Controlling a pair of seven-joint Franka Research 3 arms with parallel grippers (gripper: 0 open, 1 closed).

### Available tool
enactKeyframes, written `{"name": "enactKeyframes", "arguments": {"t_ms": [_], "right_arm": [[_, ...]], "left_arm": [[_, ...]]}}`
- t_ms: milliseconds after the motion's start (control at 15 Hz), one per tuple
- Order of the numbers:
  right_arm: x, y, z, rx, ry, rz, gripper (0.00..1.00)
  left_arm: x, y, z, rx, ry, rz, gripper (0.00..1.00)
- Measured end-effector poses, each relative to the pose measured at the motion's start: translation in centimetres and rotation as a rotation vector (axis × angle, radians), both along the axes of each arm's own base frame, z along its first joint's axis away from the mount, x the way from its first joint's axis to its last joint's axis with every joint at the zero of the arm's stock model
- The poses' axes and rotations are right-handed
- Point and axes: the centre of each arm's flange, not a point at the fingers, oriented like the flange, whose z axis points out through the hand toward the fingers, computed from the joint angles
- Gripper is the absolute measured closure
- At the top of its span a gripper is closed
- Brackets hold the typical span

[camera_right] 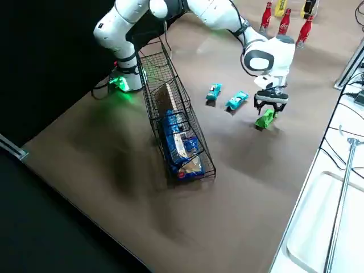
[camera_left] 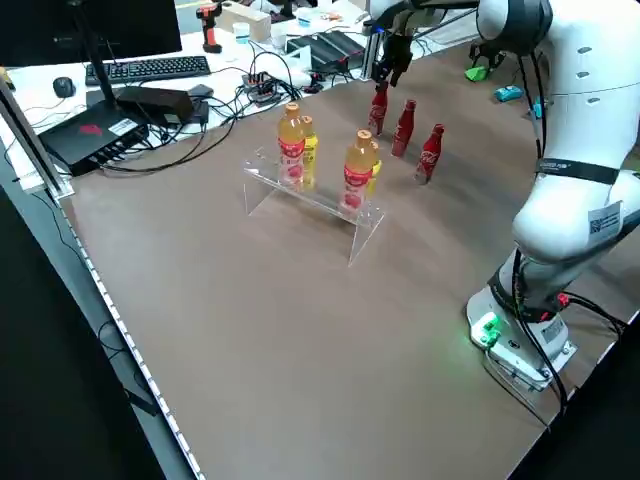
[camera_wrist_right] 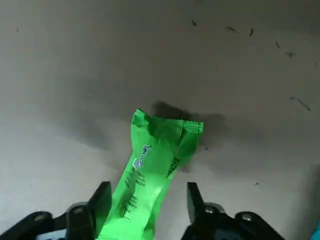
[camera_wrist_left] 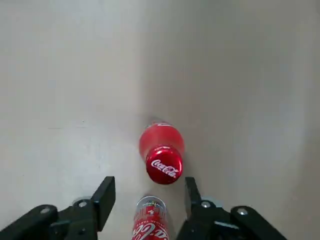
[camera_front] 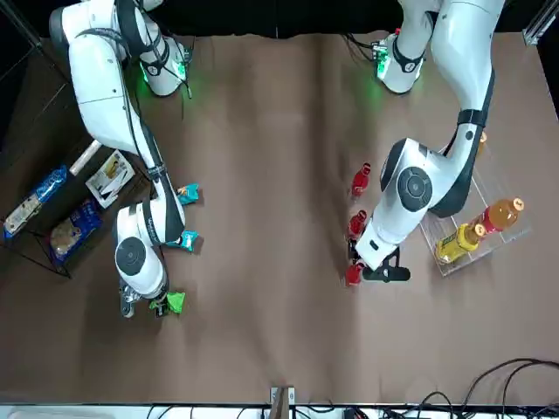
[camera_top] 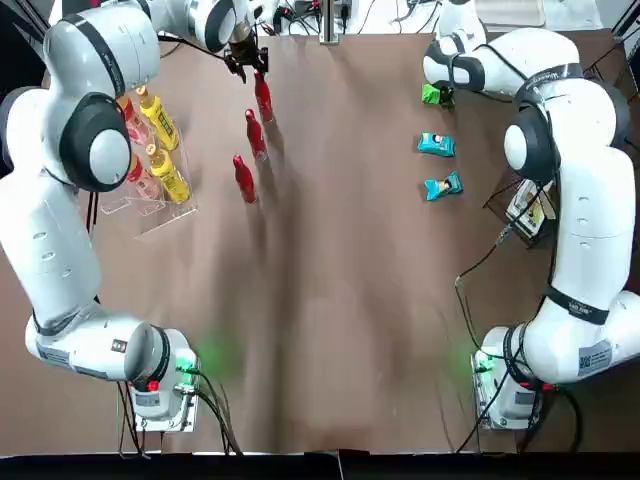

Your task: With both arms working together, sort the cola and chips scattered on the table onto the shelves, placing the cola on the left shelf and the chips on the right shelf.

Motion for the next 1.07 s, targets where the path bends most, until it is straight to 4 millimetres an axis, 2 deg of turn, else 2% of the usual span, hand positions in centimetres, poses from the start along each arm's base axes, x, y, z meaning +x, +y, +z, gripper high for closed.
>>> {"name": "enactKeyframes", "arguments": {"t_ms": [333,400,600,800,933,1067], "right_arm": [[0.1,-0.3,0.2,-0.002,-0.005,-0.009,0.86],[0.3,-0.4,0.5,-0.002,-0.01,-0.01,0.9],[0.9,-0.7,2.1,-0.015,-0.027,0.014,0.93],[0.6,-2.7,5.3,-0.074,0.088,0.121,0.96],[0.2,-4.8,9.3,-0.104,0.168,0.214,0.96],[-0.4,-7.5,14.7,-0.124,0.23,0.306,0.96]], "left_arm": [[0.4,-0.7,-0.2,0.006,-0.014,0.029,0.4],[0.6,-0.9,-0.2,0.012,-0.025,0.031,0.41],[0.8,-1.1,-0.4,0.023,-0.04,0.033,0.42],[1.1,-0.9,-0.4,0.022,-0.048,0.037,0.43],[1.1,-0.9,-0.5,0.021,-0.049,0.038,0.45],[1.1,-0.9,-0.5,0.021,-0.049,0.038,0.48]]}}
